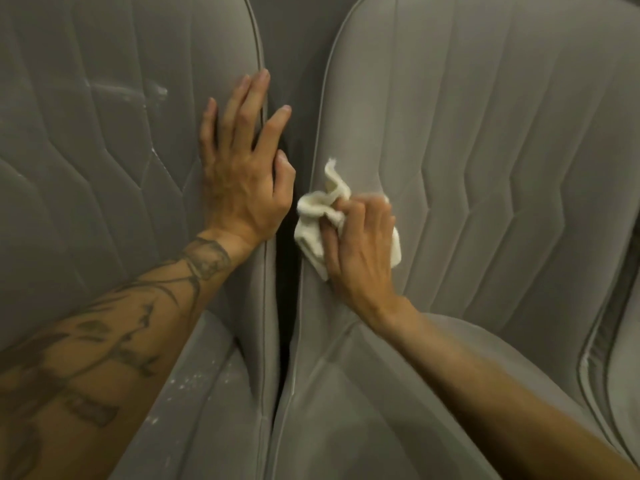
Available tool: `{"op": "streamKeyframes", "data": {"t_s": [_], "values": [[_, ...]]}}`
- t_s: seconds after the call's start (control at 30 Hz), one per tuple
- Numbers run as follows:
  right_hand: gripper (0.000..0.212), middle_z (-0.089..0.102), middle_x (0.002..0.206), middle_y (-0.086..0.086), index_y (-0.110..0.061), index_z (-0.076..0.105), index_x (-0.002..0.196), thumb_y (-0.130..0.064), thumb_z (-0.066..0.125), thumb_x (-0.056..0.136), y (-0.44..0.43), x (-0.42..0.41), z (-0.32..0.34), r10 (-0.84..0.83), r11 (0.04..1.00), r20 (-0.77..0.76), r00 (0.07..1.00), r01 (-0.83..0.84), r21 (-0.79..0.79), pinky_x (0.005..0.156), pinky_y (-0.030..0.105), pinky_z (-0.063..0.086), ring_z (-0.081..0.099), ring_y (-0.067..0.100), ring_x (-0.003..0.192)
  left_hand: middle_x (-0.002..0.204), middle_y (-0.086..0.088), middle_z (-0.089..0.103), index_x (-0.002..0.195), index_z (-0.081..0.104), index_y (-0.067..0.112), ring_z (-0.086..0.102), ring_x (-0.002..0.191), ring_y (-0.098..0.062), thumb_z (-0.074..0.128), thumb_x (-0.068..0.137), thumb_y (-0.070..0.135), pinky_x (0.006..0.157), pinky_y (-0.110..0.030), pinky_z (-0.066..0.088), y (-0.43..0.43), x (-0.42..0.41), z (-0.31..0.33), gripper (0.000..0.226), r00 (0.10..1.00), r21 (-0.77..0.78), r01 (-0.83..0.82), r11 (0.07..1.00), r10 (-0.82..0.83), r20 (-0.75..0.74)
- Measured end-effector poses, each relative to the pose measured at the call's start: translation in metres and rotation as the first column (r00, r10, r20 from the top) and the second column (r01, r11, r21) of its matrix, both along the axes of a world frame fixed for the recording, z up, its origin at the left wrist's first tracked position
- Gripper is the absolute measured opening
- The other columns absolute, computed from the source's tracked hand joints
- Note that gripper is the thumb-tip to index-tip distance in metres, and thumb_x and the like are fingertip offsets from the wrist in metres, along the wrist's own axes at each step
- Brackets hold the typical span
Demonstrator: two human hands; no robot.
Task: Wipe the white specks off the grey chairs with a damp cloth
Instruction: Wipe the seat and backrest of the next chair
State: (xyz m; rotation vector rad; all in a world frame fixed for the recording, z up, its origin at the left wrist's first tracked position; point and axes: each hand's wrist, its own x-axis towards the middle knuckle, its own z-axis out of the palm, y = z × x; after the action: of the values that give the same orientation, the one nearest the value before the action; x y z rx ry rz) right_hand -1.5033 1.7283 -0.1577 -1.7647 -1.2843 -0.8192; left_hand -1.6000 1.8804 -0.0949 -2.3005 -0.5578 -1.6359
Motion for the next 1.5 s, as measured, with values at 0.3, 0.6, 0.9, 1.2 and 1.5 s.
{"op": "streamKeyframes", "data": {"t_s": [0.3,0.6,0.9,1.2,1.5], "values": [[0.024,0.049,0.109,0.007,-0.019,0.052,0.112,-0.036,0.056,0.096,-0.026,-0.017,-0.046,0.095,0.970,0.238,0.967,-0.035,-0.242,0.079,0.043,0.039,0.047,0.029,0.091,0.168,-0.009,0.032,0.145,0.055,0.018,0.025,0.158,-0.027,0.055,0.091,0.022,0.127,-0.055,0.016,-0.009,-0.006,0.000,0.054,0.999,-0.037,-0.015,0.999,0.013,-0.038],[0.018,0.049,0.104,0.007,-0.017,0.052,0.106,-0.031,0.058,0.096,-0.044,-0.041,-0.099,0.144,0.943,0.147,0.979,-0.091,-0.319,0.078,0.045,0.041,0.047,0.029,0.085,0.173,-0.012,0.014,0.162,0.034,0.023,0.009,0.161,-0.029,0.053,0.101,0.024,0.125,-0.058,0.023,-0.037,-0.065,-0.076,0.064,0.968,-0.184,0.032,0.982,-0.076,-0.241],[0.018,0.045,0.106,0.007,-0.014,0.053,0.103,-0.028,0.061,0.094,-0.030,-0.034,-0.069,-0.050,0.976,0.055,0.997,0.060,-0.207,0.080,0.040,0.037,0.045,0.028,0.092,0.176,-0.005,-0.001,0.167,0.010,0.032,0.024,0.158,-0.032,0.048,0.106,0.026,0.121,-0.049,0.037,-0.101,-0.110,-0.154,0.072,0.951,-0.496,-0.007,0.868,-0.147,-0.271],[0.022,0.048,0.097,0.005,-0.019,0.049,0.096,-0.037,0.039,0.103,-0.076,-0.046,-0.093,0.185,0.770,0.173,0.967,-0.033,-0.638,0.075,0.040,0.042,0.047,0.028,0.085,0.176,-0.003,-0.003,0.167,-0.003,0.036,0.051,0.137,-0.029,0.033,0.105,0.048,0.111,-0.039,0.045,-0.120,-0.146,-0.184,0.072,0.882,-0.579,-0.123,0.806,-0.179,-0.435],[0.026,0.048,0.099,0.002,-0.020,0.046,0.098,-0.043,0.033,0.104,-0.117,-0.103,-0.111,0.303,0.659,-0.091,0.949,-0.277,-0.699,0.071,0.038,0.038,0.045,0.022,0.081,0.176,-0.001,0.007,0.167,0.006,0.034,0.058,0.128,-0.033,0.027,0.109,0.042,0.104,-0.043,0.050,-0.124,-0.150,-0.196,0.062,0.901,-0.548,-0.128,0.826,-0.135,-0.413]]}}
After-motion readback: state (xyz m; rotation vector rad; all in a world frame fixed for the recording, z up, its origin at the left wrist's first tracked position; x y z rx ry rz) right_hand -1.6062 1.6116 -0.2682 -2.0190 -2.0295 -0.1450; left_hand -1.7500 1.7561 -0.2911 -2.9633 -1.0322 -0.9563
